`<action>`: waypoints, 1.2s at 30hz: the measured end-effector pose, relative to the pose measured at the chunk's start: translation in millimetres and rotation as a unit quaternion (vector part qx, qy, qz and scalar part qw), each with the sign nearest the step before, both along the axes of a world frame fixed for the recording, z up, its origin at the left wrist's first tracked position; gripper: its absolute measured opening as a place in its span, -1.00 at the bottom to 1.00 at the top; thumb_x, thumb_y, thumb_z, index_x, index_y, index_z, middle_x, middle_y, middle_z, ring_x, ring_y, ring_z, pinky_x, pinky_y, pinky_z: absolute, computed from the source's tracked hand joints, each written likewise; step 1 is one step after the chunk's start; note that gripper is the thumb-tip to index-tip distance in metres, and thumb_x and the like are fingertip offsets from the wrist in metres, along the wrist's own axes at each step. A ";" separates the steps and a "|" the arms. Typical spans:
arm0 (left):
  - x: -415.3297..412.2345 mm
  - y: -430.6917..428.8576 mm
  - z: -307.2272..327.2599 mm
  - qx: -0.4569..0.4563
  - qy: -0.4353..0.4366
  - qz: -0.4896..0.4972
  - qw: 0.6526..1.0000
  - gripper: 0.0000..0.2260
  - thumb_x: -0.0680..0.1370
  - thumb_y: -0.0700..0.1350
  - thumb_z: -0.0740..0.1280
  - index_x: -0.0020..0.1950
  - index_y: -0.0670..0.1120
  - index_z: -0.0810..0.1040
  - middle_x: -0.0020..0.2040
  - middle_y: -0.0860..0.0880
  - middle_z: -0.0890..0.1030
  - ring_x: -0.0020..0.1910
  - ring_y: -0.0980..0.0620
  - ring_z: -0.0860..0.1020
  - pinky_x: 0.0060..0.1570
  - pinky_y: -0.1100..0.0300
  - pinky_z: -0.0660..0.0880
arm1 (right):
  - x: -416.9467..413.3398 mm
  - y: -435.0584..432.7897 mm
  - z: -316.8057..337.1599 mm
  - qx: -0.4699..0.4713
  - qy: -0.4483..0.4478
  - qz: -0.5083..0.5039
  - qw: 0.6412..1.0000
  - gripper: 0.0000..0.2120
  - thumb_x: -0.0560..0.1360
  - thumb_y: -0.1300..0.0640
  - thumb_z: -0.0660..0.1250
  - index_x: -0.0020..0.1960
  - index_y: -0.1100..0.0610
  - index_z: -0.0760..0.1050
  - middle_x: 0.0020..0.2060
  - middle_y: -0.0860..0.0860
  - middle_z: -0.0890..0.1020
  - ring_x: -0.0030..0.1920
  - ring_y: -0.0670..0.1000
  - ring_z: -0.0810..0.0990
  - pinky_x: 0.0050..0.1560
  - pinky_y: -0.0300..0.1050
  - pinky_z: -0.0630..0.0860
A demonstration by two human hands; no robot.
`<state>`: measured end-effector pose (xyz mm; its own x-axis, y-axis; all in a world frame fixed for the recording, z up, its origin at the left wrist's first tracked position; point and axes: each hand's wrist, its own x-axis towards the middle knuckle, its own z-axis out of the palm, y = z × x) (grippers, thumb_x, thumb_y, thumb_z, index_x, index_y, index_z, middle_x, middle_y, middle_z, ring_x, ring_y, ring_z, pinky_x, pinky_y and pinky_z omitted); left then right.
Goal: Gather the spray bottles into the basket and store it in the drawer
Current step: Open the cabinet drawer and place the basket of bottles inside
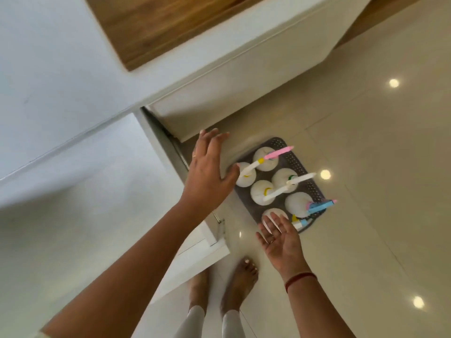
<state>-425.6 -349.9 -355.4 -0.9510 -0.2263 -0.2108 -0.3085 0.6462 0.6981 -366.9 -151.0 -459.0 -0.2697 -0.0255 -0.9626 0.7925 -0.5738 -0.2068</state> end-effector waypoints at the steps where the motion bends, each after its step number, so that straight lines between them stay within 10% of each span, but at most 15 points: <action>1: -9.7 7.3 -3.3 0.009 -0.007 -0.007 1.000 -0.45 0.51 -0.05 0.34 0.47 -0.01 0.24 0.50 -0.04 0.22 0.53 -0.04 0.14 0.41 0.13 0.14 | 0.0 9.3 0.4 0.009 0.009 0.005 1.000 -0.70 0.57 0.01 0.21 0.24 0.10 0.48 0.20 0.07 0.57 0.24 0.10 0.52 0.25 0.03 0.42; 10: -92.3 41.2 -64.1 -0.002 -0.119 -0.037 0.992 -0.59 0.53 -0.09 0.33 0.36 -0.13 0.40 0.30 -0.11 0.52 0.30 -0.08 0.46 0.17 0.25 0.31 | -56.9 92.7 27.1 0.160 0.127 -0.075 0.976 -0.90 0.53 0.17 0.28 -0.02 0.07 0.56 -0.14 -0.01 0.66 -0.17 -0.05 0.63 -0.10 -0.17 0.53; 20: -121.6 25.2 -163.2 -0.083 -0.255 -0.138 0.953 -0.66 0.54 -0.24 0.29 0.32 -0.18 0.47 0.36 -0.19 0.48 0.31 -0.13 0.47 0.13 0.40 0.40 | -37.3 147.6 -41.3 0.376 0.029 -0.051 0.925 -0.80 0.53 0.28 0.22 -0.18 0.03 0.49 -0.24 0.01 0.54 -0.30 -0.06 0.47 -0.27 -0.18 0.45; 28: -144.3 22.2 -224.1 -0.190 -0.230 -0.277 0.913 -0.66 0.54 -0.18 0.29 0.30 -0.22 0.44 0.18 -0.26 0.59 0.21 -0.23 0.52 0.19 0.07 0.42 | -15.8 134.8 -149.7 0.322 -0.065 0.078 0.941 -0.49 0.46 0.08 0.41 0.36 0.14 0.37 0.23 0.13 0.47 0.15 0.10 0.46 0.28 0.07 0.44; 32: -154.9 26.0 -260.2 -0.209 -0.271 -0.246 0.907 -0.60 0.55 -0.16 0.29 0.36 -0.27 0.38 0.28 -0.33 0.50 0.28 -0.27 0.47 0.22 0.04 0.40 | -13.5 128.1 -186.4 0.276 -0.071 0.115 0.952 -0.52 0.47 0.05 0.39 0.33 0.19 0.39 0.03 0.09 0.48 -0.13 0.01 0.46 -0.10 -0.11 0.44; 36: -170.4 28.9 -283.9 -0.163 -0.308 -0.230 0.909 -0.58 0.55 -0.17 0.35 0.35 -0.32 0.40 0.36 -0.33 0.44 0.35 -0.24 0.42 0.32 0.01 0.34 | -14.3 128.3 -208.3 0.235 -0.057 0.106 0.964 -0.63 0.49 0.14 0.36 0.26 0.21 0.45 -0.02 0.11 0.53 -0.04 0.09 0.49 0.00 -0.01 0.45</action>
